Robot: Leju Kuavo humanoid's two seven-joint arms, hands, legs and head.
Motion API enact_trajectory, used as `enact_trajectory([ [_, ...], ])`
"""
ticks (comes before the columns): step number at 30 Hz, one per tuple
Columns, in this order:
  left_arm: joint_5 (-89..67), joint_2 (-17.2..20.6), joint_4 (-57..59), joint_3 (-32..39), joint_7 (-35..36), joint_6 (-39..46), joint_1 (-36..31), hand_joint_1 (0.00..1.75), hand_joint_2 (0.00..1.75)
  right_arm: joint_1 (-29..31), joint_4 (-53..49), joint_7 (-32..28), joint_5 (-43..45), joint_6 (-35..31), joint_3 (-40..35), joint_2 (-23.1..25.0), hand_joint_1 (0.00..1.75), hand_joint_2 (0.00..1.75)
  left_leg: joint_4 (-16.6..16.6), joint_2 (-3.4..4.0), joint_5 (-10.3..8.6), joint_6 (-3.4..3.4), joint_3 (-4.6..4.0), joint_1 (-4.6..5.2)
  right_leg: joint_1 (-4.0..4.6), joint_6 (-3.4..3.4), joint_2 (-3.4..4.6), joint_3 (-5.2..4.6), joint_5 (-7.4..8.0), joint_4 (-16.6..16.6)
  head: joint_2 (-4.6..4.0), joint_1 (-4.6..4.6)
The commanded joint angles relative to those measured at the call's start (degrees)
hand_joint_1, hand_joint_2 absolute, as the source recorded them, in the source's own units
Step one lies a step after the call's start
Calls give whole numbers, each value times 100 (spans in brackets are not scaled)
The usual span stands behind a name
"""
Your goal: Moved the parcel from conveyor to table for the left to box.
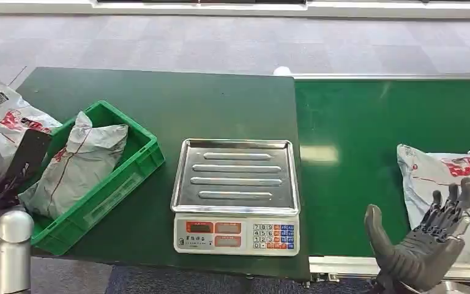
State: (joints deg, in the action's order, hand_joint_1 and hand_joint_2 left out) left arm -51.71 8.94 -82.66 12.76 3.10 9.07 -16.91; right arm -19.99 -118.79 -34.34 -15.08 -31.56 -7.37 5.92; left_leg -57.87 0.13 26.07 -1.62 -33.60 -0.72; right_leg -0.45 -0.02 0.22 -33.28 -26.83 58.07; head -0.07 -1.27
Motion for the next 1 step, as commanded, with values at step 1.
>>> enact_trajectory([
  [1, 325, -146, -75, 293, -120, -78, 69, 0, 175, 10, 227, 95, 31, -12, 36, -221, 0, 175, 6, 1, 0, 6, 8, -1, 2, 1, 0, 9, 1, -9, 0, 0],
])
